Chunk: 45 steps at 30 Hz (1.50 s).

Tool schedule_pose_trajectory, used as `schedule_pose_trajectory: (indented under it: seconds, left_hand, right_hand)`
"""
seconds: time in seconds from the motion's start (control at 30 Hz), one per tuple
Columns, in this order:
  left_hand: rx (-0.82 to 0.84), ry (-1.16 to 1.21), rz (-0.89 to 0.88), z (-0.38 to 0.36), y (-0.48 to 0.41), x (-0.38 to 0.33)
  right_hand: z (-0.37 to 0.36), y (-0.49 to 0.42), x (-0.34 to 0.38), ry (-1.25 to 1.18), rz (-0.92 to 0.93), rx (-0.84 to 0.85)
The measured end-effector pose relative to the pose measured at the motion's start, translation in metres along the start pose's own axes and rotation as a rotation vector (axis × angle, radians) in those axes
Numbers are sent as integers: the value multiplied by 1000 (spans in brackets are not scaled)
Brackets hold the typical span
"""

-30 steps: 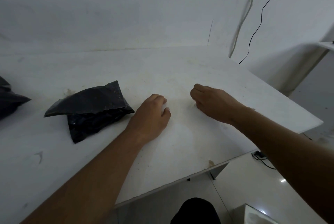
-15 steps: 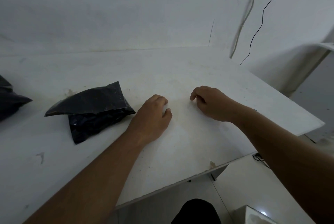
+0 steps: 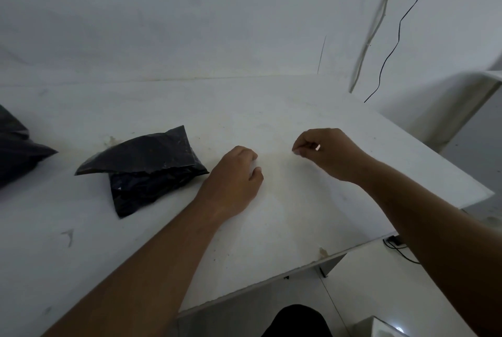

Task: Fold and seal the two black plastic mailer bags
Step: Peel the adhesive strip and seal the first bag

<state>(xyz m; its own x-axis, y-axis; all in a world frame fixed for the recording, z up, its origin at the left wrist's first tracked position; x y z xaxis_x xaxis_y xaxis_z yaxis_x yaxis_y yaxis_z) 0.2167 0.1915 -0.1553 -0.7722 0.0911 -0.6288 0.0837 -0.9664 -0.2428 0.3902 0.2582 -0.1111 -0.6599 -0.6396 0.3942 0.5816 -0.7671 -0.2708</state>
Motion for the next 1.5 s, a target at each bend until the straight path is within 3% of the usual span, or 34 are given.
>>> schedule_pose_trajectory:
  seconds: [0.1, 0.33, 0.43, 0.53, 0.67, 0.77, 0.93, 1.23, 1.5]
  left_hand:
    - [4, 10, 6, 1, 0, -1]
    - [-126, 90, -80, 14, 7, -13]
    - [-160, 233, -88, 25, 12, -22]
    - [11, 594, 181, 15, 8, -28]
    - [367, 1346, 825, -31, -6, -27]
    - [454, 1617, 904, -29, -23, -37]
    - [326, 1556, 805, -9, -44, -34]
    - [172, 1196, 551, 50, -27, -33]
    - [-91, 875, 482, 157, 20, 8]
  right_hand:
    - [23, -6, 11, -70, 12, -130]
    - [40, -12, 22, -67, 18, -254]
    - [38, -11, 26, -110, 24, -348]
    - [33, -8, 34, -162, 35, -427]
    - [37, -3, 38, -330, -25, -519]
    - [43, 3, 44, -431, -32, -476]
    - [47, 38, 44, -442, -10, -361]
    - [57, 62, 28, -875, -130, -576]
    - [17, 26, 76, -1145, -236, -351]
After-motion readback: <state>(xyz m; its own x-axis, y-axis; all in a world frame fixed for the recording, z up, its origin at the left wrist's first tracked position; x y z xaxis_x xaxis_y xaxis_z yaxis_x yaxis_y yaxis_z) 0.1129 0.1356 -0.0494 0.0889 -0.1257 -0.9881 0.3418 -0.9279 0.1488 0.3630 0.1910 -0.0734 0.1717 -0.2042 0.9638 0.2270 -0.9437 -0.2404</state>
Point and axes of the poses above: each hand's wrist, its own y-axis away from the middle knuckle, its own z-axis out of the back of the hand, x = y × z, the point moved 9 cm from there along -y, towards the middle knuckle, and after that the axes turned 9 degrees about z, right-handed, at the moved point
